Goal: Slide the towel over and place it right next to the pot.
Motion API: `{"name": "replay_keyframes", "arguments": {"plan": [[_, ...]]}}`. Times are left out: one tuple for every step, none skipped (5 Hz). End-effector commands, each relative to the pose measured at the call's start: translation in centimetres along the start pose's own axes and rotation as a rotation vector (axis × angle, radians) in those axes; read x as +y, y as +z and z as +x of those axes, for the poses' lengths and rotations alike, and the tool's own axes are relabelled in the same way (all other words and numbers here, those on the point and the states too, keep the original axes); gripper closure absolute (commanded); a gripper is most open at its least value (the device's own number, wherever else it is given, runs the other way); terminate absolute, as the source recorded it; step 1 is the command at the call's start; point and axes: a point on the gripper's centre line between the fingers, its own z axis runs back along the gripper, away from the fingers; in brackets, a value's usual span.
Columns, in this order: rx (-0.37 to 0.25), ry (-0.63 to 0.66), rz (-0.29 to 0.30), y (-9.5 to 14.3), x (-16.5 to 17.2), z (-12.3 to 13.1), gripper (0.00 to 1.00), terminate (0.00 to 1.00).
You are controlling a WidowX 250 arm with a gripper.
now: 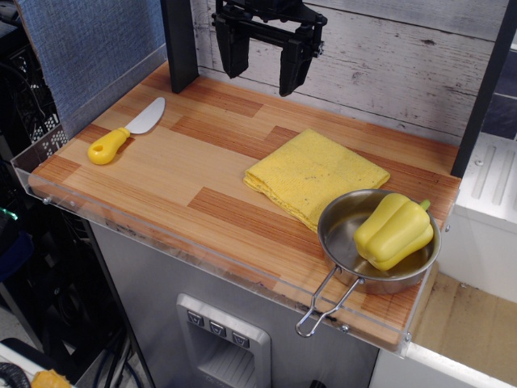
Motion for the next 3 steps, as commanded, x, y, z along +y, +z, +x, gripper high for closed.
{"name": "replay_keyframes", "arguments": {"plan": [[-0.052,0.002,0.009,1.65,0.25,0.32,0.0,0.0],[-0.052,0.002,0.009,1.65,0.25,0.32,0.0,0.0],[-0.052,0.002,0.009,1.65,0.25,0.32,0.0,1.0]]}}
